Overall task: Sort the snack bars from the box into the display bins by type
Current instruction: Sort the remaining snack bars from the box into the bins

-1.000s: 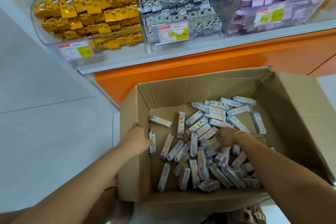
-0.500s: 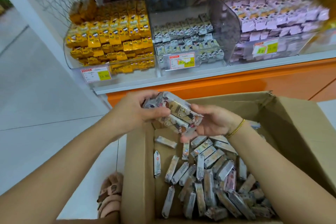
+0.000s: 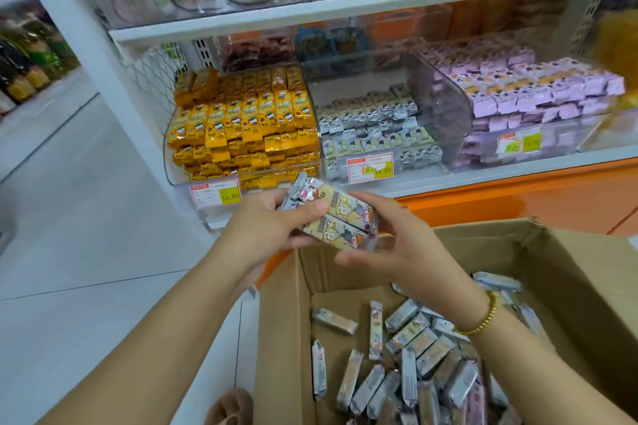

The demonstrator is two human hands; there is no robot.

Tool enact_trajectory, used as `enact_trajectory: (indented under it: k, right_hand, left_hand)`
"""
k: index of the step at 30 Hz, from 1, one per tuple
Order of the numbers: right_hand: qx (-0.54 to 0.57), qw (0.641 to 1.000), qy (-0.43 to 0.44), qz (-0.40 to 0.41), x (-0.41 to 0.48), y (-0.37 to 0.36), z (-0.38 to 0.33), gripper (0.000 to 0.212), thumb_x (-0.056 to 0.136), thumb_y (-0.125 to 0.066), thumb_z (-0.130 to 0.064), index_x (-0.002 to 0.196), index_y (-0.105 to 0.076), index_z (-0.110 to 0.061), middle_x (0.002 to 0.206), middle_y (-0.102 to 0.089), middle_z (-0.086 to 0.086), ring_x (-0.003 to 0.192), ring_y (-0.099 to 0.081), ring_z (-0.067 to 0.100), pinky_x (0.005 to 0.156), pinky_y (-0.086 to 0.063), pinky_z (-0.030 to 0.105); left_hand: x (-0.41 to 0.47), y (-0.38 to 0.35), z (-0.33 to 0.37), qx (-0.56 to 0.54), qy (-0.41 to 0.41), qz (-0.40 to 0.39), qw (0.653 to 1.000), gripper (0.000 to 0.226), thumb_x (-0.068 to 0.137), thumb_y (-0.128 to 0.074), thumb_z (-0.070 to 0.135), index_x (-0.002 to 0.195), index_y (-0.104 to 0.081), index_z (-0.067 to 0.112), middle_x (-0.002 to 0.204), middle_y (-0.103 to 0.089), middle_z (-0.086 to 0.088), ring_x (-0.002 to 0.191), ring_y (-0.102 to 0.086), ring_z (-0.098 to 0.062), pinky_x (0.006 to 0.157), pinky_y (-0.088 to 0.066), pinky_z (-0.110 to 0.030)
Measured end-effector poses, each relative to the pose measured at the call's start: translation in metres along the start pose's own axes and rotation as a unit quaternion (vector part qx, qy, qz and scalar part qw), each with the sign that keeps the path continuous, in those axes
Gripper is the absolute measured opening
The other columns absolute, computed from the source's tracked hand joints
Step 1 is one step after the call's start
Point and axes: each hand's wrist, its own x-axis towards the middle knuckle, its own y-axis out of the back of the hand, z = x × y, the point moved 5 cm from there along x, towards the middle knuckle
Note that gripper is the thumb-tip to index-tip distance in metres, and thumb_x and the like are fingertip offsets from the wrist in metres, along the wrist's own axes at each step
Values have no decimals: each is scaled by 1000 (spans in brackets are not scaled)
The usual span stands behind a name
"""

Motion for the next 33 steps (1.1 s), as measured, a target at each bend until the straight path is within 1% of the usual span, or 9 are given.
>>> enact_trajectory:
  k: [4,10,14,16,18,20,22,29,33]
  right_hand:
    - [-135,986,60,81,-7,2,-10,70,75,-76,-32,136,-42,-35,113,-56,-16,100,-52,-1,87,-46,17]
    - [-298,950,81,54,-1,17,-13,70,75,-71,-38,135,-36,-31,112,-54,-11,96,-55,8,78,-51,26]
    - [-372,893,149,207,5,31,-21,83,58,-87,-41,130,-50,-20,126,-47,5,108,-44,19,87,-46,33]
    - [-258,930,47,256,10,49,-20,78,65,-82,-44,129,-44,-18,116,-48,0,98,-45,10,83,-41,23]
    - [1,979,-92,180,16,52,-10,65,69,-73,-52,116,-48,-14,96,-61,0,83,-61,13,79,-51,29]
    - [293,942,-151,67,21,37,-9,47,69,-68,-51,97,-58,-14,87,-67,9,78,-70,20,79,-57,35]
    - [430,888,-157,40,30,26,-10,29,74,-65,-44,82,-62,-16,91,-69,15,83,-71,25,77,-59,33]
    - [533,838,-117,20,82,31,-22,21,93,-56,-21,98,-61,-1,88,-69,14,81,-69,23,74,-59,33]
    - [397,910,-115,23,123,49,-21,17,89,-63,-21,83,-60,-5,77,-65,13,71,-61,26,67,-52,33]
  left_hand:
    - [2,-10,-3,-14,3,-7,1000,29,78,-73,14,103,-63,4,86,-75,-7,79,-73,-19,61,-58,-23]
    - [6,-11,-3,-41,24,-22,999,30,83,-68,18,104,-64,-4,91,-74,-13,82,-72,-20,65,-59,-25]
    - [6,-16,1,-79,-23,44,996,35,78,-73,22,103,-65,-2,94,-73,-12,81,-72,-16,62,-58,-21]
    - [9,-15,9,-51,-88,106,989,42,75,-75,29,107,-65,4,98,-72,-8,85,-71,-14,70,-59,-24]
    - [10,-13,23,67,-191,172,964,36,73,-77,34,104,-66,19,95,-70,5,87,-68,-5,77,-56,-21]
    - [9,-19,34,138,-272,188,934,31,75,-78,30,103,-68,20,93,-70,12,84,-66,2,75,-53,-14]
    - [10,-31,36,167,-318,175,917,29,76,-78,27,102,-67,19,94,-69,14,85,-64,5,75,-50,-10]
    - [25,-52,44,201,-397,173,879,30,79,-75,21,105,-60,20,97,-63,17,92,-59,4,75,-46,-9]
    - [52,-50,38,257,-339,149,893,46,81,-73,27,122,-52,24,113,-55,24,106,-53,4,86,-38,-4]
